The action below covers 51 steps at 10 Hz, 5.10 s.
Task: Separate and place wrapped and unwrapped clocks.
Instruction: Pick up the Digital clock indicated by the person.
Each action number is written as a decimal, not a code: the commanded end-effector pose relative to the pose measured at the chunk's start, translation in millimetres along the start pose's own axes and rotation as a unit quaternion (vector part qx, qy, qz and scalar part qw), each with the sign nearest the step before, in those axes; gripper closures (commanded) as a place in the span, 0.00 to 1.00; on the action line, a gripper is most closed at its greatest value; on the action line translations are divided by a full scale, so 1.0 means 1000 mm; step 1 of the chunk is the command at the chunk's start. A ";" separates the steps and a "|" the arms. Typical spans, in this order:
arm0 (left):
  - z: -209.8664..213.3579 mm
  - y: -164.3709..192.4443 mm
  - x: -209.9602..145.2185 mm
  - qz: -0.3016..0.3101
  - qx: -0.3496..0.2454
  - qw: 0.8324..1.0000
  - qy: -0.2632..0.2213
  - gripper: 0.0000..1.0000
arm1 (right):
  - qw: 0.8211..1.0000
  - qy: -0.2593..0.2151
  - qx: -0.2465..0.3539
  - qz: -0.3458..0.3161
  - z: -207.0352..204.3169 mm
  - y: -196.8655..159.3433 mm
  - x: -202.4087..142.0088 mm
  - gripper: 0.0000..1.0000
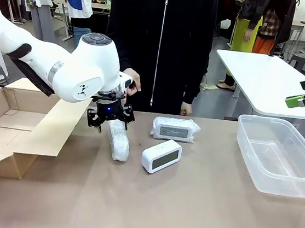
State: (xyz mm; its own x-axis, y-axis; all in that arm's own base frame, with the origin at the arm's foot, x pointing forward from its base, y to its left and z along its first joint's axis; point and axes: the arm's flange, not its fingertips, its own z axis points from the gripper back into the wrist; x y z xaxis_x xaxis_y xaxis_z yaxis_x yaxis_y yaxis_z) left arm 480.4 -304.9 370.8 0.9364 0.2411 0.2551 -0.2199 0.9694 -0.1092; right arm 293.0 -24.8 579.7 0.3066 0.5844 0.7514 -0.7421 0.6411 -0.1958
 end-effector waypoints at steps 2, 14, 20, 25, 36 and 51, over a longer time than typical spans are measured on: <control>-0.016 -0.012 0.007 0.026 -0.003 1.000 0.001 0.00 | 1.000 -0.003 0.007 -0.003 -0.002 0.000 0.000 0.00; -0.024 -0.010 0.012 0.003 -0.027 1.000 -0.010 0.00 | 1.000 -0.003 0.007 -0.003 -0.002 0.000 0.000 0.00; -0.024 -0.008 0.013 0.006 0.012 1.000 -0.014 0.28 | 1.000 -0.003 0.007 -0.003 -0.002 0.000 0.000 0.00; -0.023 -0.006 0.012 0.005 0.029 0.999 -0.018 0.80 | 1.000 -0.003 0.007 -0.003 -0.002 0.000 0.000 0.00; 0.081 -0.021 -0.002 -0.199 0.020 0.980 0.011 1.00 | 1.000 -0.003 0.007 -0.003 -0.002 0.000 0.000 0.00; 0.165 -0.017 0.006 -0.239 0.010 0.971 -0.029 1.00 | 1.000 -0.003 0.007 -0.003 -0.002 0.000 0.000 0.00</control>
State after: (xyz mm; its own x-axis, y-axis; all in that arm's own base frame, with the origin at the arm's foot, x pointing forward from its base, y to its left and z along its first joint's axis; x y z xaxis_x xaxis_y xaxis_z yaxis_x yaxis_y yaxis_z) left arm 445.2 -312.6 530.7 0.9166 -0.2445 0.3162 0.2429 0.9690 0.0451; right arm 293.1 -24.7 579.6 0.3070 0.5846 0.7510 -0.7421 0.6411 -0.1957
